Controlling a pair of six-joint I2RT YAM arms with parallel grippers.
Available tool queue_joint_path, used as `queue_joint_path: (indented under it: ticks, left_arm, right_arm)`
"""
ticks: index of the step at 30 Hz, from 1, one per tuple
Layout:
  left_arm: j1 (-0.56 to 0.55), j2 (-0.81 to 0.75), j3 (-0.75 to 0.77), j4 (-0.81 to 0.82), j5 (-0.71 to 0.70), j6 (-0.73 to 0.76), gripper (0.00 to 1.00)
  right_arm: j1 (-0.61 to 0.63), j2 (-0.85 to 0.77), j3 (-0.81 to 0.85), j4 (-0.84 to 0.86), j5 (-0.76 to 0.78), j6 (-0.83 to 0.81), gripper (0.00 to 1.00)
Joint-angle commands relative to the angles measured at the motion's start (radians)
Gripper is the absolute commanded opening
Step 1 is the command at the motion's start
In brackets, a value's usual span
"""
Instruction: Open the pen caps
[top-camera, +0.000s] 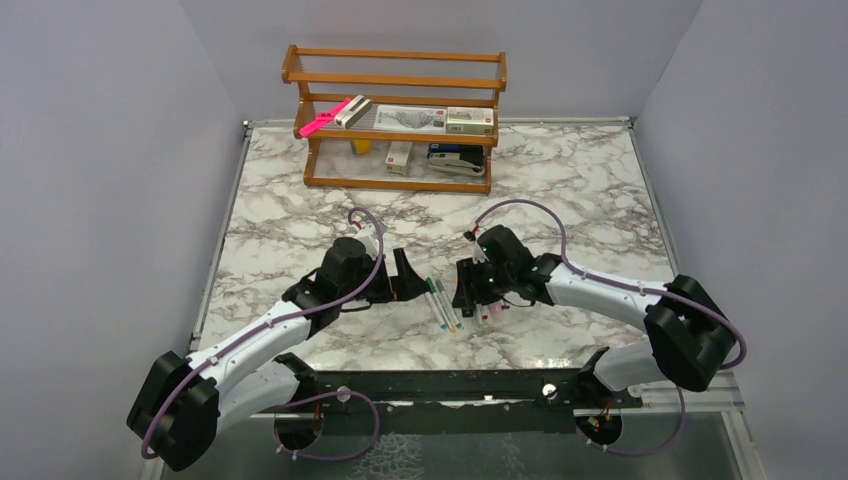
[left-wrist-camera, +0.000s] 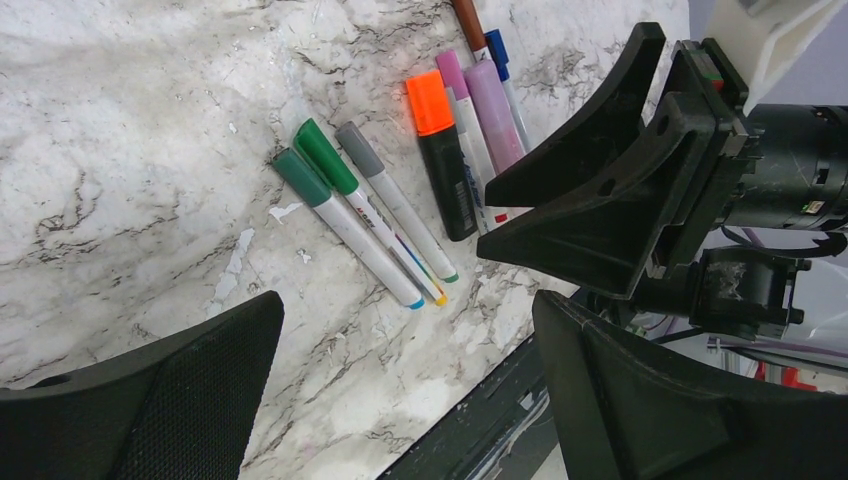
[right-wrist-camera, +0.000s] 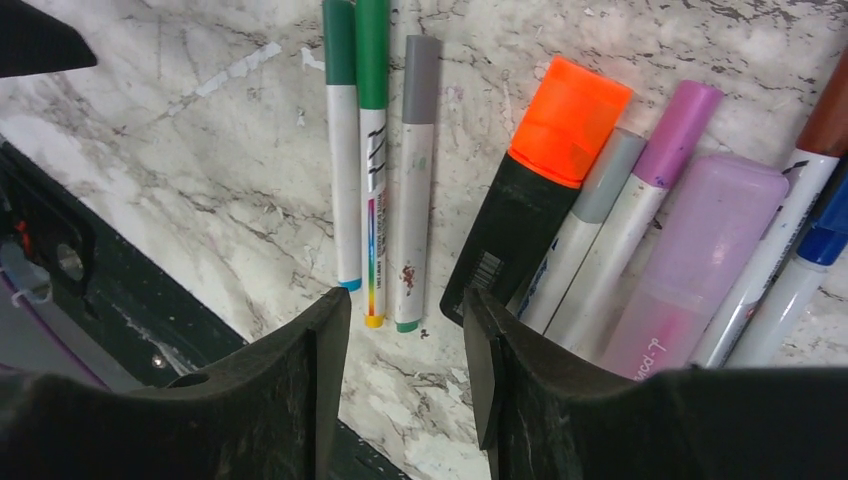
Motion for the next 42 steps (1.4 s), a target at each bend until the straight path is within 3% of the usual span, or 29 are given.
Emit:
queue_joint_path:
  ticks: [1, 7, 20, 42]
  left_arm:
    - [-0.006, -0.024, -0.005, 0.015, -0.012, -0.007, 0.99]
    - [-0.006, -0.031, -0.009, 0.012, -0.011, -0.007, 0.99]
    - [-0.007, -0.035, -0.013, 0.008, -0.007, -0.007, 0.99]
    - [-0.008, -0.042, -0.018, 0.009, -0.007, -0.017, 0.99]
  right_arm:
    - [0.021, 0.025, 0.036, -0.039, 0.134, 0.015, 0.46]
    - [0.025, 0.071, 0.074, -0.096, 0.23, 0.002, 0.45]
    - [0.028, 0.147, 0.062, -0.062, 0.23, 0.008, 0.39]
    - [0.097, 0.097, 0.14, -0.164, 0.337, 0.013, 0.4]
